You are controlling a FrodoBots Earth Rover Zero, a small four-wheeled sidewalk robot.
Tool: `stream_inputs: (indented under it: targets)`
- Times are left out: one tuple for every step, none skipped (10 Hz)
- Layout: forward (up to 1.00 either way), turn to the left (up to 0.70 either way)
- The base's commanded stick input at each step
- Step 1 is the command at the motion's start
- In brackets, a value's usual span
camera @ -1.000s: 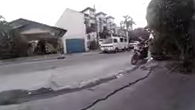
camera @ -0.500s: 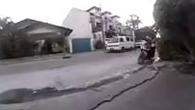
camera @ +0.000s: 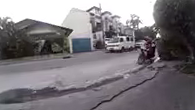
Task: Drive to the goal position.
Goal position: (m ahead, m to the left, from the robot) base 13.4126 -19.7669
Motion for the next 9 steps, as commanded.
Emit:
stream_inputs:
  targets:
    - [0.00,0.00]
    - [0.00,0.00]
    - [0.10,0.00]
    - [0.30,0.00]
    - [0.30,0.00]
    - [0.30,0.00]
    - [0.30,0.00]
    - [0.30,0.00]
    - [0.30,0.00]
